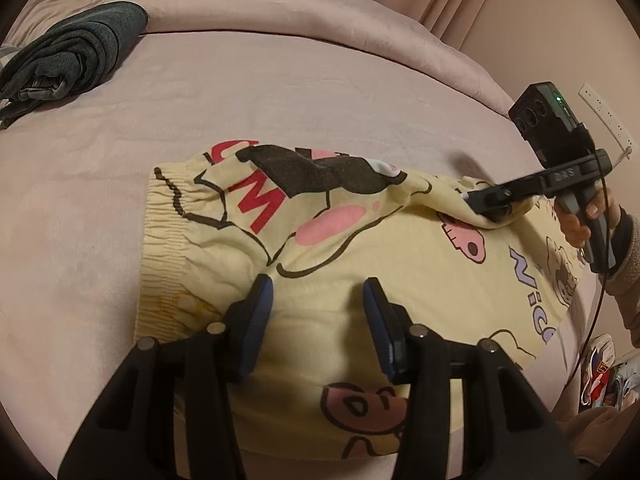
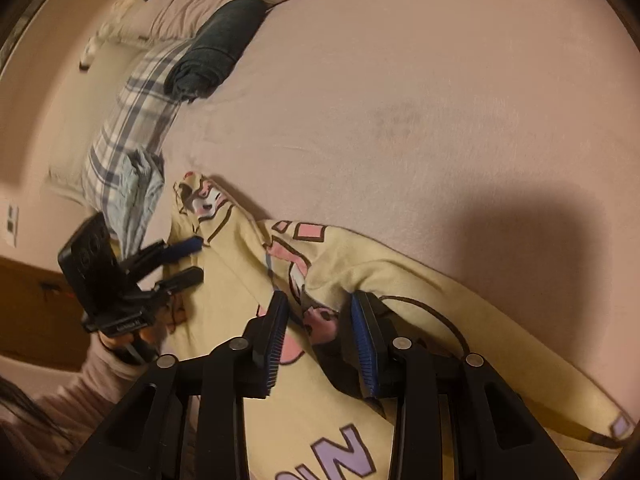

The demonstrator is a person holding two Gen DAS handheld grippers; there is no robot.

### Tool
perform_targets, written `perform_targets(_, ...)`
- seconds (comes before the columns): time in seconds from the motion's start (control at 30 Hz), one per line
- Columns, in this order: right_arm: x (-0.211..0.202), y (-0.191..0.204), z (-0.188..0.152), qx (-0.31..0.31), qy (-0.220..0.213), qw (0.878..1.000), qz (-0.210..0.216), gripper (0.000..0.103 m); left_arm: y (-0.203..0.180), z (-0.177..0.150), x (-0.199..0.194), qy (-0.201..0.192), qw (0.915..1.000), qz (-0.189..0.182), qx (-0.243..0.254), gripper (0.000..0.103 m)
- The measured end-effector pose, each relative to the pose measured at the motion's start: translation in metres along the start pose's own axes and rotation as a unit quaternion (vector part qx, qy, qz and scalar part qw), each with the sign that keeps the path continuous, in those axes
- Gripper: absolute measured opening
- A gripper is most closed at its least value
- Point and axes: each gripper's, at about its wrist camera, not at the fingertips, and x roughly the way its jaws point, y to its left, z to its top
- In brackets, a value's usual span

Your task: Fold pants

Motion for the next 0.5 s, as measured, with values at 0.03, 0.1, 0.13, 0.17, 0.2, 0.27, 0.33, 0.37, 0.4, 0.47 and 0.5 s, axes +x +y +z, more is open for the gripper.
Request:
perform_targets(0.03,0.002,0.001,0.002,0.001,-0.006,1.0,-0.003,0.011,0.0,0.001,0.0,0.001,1.0,0.002,0.003,0.041)
perform_targets(0.1,-0.012,0.0,0.01,-0.005,-0.039,0.999,-0.006,0.009,0.003,0.002,-0.001,0.005,1.0,0.003,0.007,0.035)
perform_targets(0.13,-0.017,0.003,0.015,-0.007,-0.052,0.999,-0.01,0.009,0.006,0.002,-0.001,0.007,1.0,0.002,0.005,0.031)
perform_targets(0.17,-0.026,0.001,0.025,-0.007,-0.072,0.997,-0.009,0.009,0.007,0.002,-0.002,0.008,1.0,0.002,0.005,0.03)
perform_targets(0.2,-0.032,-0.001,0.037,-0.004,-0.084,0.996,-0.01,0.008,0.009,0.003,0.0,0.01,0.9999,0.0,0.002,0.026)
perform_targets(0.27,-0.023,0.004,0.053,-0.029,-0.077,0.995,-0.052,0.008,0.015,0.003,-0.001,0.011,0.9999,0.0,-0.004,0.02)
perform_targets(0.33,-0.001,0.007,0.064,-0.053,-0.047,0.993,-0.096,0.008,0.018,0.002,-0.001,0.01,0.9999,-0.003,-0.004,0.019)
perform_targets(0.37,0.008,0.005,0.068,-0.057,-0.03,0.993,-0.103,0.008,0.018,0.002,-0.002,0.011,0.9999,-0.004,-0.004,0.019)
perform_targets(0.4,0.015,0.002,0.07,-0.059,-0.017,0.992,-0.107,0.008,0.018,0.001,-0.003,0.012,0.9999,-0.004,-0.004,0.019)
perform_targets(0.47,0.014,-0.004,0.071,-0.043,-0.013,0.995,-0.087,0.008,0.018,0.003,-0.006,0.019,0.9998,-0.001,-0.004,0.019)
perform_targets(0.5,0.005,-0.007,0.071,-0.033,-0.024,0.996,-0.079,0.008,0.016,0.006,-0.005,0.022,0.9997,0.001,-0.007,0.019)
